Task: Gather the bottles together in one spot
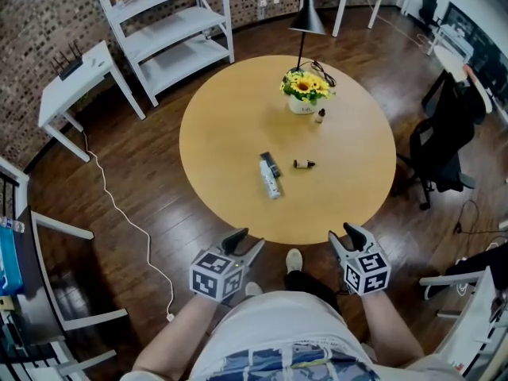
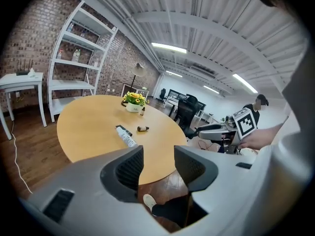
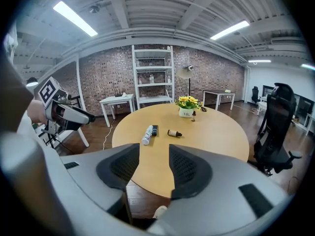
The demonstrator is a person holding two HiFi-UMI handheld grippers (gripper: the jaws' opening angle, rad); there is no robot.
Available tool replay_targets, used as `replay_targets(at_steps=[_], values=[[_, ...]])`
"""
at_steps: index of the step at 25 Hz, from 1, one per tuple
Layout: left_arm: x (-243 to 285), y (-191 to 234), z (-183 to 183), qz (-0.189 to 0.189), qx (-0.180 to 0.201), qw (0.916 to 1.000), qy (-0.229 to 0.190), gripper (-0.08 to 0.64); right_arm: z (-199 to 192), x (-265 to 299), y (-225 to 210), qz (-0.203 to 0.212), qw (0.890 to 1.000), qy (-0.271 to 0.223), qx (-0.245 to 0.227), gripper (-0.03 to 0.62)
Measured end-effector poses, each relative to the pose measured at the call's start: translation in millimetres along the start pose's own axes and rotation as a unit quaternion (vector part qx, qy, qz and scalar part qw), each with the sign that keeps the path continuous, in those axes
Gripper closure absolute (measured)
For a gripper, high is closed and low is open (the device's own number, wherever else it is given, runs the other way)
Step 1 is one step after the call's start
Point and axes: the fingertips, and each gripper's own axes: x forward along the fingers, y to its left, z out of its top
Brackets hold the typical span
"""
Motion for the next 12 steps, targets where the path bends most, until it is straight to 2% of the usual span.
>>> replay_targets(at_steps=[5,8,12], values=[[14.6,12.9,9.2,0.017,-0.011,0.9998,-0.004,0.388,0.7,42.5,-19.6,0.025,0.999,0.019,-0.026,0.379],[30.8,20.7,19.8,0.029,-0.021,0.9993,-0.006,0.388,1.4,77.7,-40.3,0.045,0.996,0.034,-0.074,0.379],[55.1,29.6,37.3,0.048,-0.041,0.9980,-0.008,0.388,4.5,130.2,-66.0,0.091,0.986,0.052,-0.133,0.379]])
